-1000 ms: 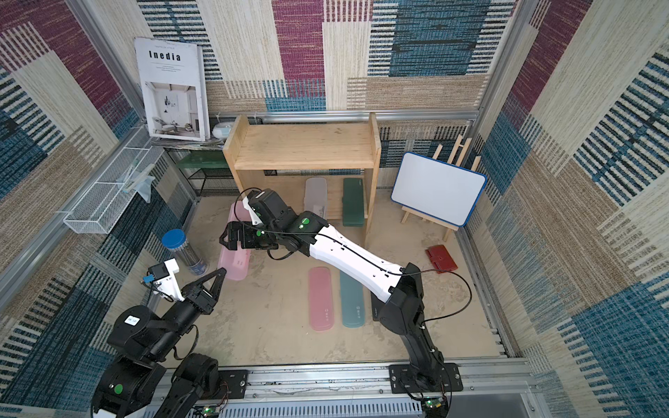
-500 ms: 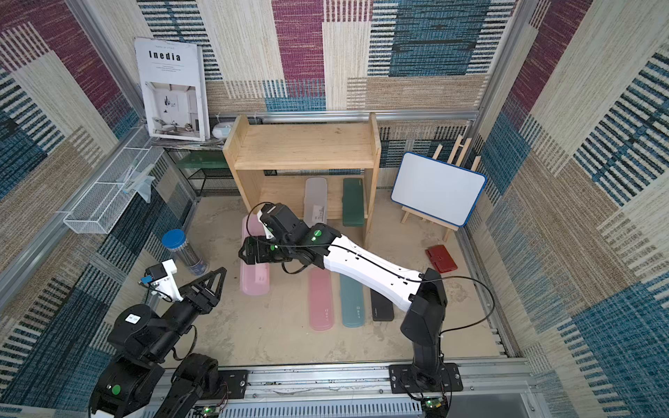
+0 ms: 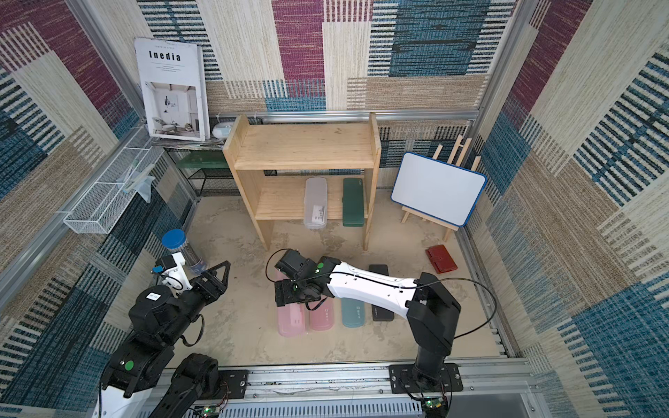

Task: Remove the pencil cases from the shelf
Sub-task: Place the pencil case at the center of the board.

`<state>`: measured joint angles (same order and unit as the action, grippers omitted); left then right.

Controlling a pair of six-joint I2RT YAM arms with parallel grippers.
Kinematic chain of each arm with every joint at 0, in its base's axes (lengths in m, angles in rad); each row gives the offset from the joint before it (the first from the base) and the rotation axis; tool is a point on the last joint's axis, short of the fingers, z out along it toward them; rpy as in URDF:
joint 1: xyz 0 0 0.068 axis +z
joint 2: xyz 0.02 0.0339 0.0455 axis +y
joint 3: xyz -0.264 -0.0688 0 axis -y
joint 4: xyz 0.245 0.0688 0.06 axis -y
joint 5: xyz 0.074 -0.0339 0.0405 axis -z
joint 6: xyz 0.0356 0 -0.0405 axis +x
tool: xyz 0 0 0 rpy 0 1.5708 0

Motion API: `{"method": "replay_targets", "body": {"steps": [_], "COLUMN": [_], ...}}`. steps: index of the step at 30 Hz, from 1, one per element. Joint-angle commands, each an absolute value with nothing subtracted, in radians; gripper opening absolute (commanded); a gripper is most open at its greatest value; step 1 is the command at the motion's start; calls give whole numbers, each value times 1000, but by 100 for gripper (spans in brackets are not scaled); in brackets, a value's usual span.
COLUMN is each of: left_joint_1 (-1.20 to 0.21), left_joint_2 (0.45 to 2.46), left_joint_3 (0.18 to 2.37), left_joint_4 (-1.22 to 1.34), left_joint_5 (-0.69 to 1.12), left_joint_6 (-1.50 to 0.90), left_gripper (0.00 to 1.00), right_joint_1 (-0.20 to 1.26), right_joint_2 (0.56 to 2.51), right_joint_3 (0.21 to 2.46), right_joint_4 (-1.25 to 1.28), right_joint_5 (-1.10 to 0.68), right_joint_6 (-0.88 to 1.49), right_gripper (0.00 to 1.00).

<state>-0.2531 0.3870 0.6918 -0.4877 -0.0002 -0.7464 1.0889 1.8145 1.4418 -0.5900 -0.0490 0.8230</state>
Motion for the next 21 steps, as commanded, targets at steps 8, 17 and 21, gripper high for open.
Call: {"method": "replay_targets", "body": {"steps": [8,17,21], "left_joint_1": [-253,-253,-253], "left_joint_2": [393,418,443], "left_joint_3": [688,648,656], "left_joint_4": [-494,-456,-454], "left_joint_5": [-6,9,17], "left_joint_6": [-746,-762,-759], "left_gripper": [71,72,72], "right_joint_1": [1062,1061,1060], "right_joint_2": [2080,2113,2133], "right_joint_3": [1634,1585,1596], "right_joint_4": [-697,-692,-692], "right_joint_5": [-64,-84,-85], "right_joint_6": [790,832,838], "right_gripper": [80,82,83]}}
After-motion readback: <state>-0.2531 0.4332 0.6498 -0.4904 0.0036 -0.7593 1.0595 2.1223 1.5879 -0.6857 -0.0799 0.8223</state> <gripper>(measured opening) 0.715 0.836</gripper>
